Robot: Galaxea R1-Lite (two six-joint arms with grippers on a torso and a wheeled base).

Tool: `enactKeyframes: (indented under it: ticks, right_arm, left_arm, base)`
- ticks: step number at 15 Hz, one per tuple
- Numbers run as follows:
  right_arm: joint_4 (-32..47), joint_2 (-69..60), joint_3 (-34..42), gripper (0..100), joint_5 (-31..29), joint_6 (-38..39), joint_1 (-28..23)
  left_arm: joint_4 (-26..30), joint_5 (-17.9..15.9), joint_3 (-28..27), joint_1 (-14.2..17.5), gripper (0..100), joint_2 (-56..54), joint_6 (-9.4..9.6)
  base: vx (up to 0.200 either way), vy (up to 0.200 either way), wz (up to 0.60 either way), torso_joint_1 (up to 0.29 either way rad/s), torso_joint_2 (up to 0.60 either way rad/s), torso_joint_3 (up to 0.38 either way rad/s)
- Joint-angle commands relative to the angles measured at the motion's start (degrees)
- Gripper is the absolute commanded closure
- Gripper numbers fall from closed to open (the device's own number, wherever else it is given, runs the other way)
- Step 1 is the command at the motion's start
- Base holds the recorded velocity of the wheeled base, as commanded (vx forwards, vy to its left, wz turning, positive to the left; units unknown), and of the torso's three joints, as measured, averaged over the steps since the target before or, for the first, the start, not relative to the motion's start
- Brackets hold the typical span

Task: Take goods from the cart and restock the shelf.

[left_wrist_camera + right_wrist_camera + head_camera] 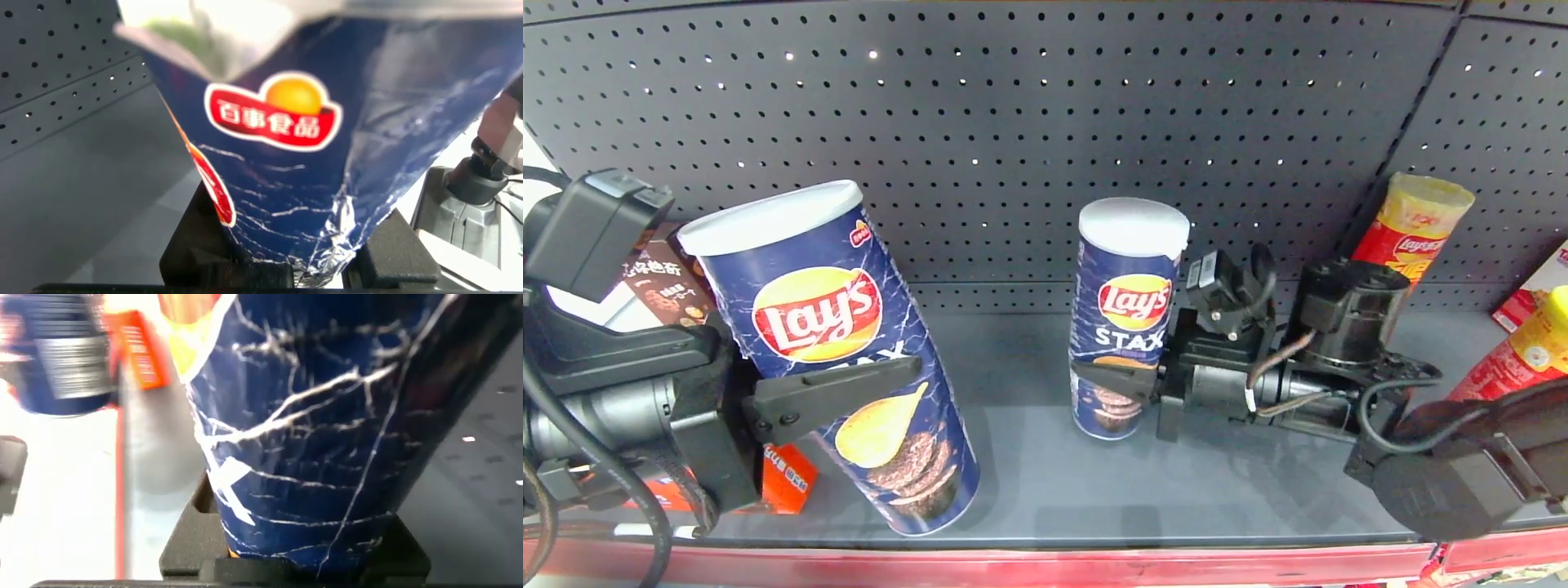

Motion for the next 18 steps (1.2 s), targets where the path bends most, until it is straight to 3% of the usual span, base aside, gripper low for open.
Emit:
enactKeyframes:
  ticks: [1,7,17,18]
  right_arm:
    - [-5.43,-4.0,8.12,100,-2.44,1.22,4.12]
    - [-12.9,-1.45,17.09,100,-3.67,1.22,5.08]
    - [-16.5,3.12,16.21,100,-2.7,1.04,2.71]
    - [-16.68,3.12,16.21,0,-2.7,1.04,2.53]
  left_arm:
    - [-0.03,0.01,-0.02,0.07,100,0.11,-0.01]
    - [0.06,0.01,-0.02,-0.02,100,0.29,-0.01]
    - [-0.03,0.01,0.95,-0.02,100,0.29,-0.01]
    - [-0.03,0.01,1.39,-0.02,100,0.29,-0.01]
  base:
    - [0.0,0.0,0.0,0.0,0.0,0.0]
    - [0.0,0.0,0.0,0.0,0.0,0.0]
    - [0.0,0.0,0.0,0.0,0.0,0.0]
    - [0.0,0.0,0.0,0.0,0.0,0.0]
